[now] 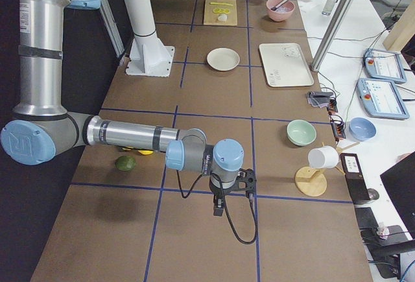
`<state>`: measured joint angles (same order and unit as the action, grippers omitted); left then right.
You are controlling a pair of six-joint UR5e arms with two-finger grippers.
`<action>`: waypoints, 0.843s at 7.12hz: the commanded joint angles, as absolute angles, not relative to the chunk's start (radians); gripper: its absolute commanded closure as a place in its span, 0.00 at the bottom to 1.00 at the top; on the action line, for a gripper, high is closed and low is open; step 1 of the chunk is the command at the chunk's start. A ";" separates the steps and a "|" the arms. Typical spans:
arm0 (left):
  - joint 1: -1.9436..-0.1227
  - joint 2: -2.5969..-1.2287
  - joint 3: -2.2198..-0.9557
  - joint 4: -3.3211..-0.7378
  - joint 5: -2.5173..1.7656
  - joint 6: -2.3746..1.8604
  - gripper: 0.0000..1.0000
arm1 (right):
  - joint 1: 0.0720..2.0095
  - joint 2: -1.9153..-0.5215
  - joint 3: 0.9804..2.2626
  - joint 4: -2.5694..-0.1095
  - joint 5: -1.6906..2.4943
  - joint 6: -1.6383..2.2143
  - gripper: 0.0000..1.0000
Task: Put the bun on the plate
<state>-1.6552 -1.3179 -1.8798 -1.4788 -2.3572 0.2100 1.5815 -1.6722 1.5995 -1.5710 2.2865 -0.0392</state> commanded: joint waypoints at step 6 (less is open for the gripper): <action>-1.649 -1.370 -1.873 -1.581 -2.358 0.204 0.00 | 1.582 -1.669 1.617 -1.557 2.287 -0.037 0.00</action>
<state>-1.6520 -1.3385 -1.8811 -1.5150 -2.3579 0.2047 1.5815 -1.6700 1.6132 -1.5595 2.2872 -0.0381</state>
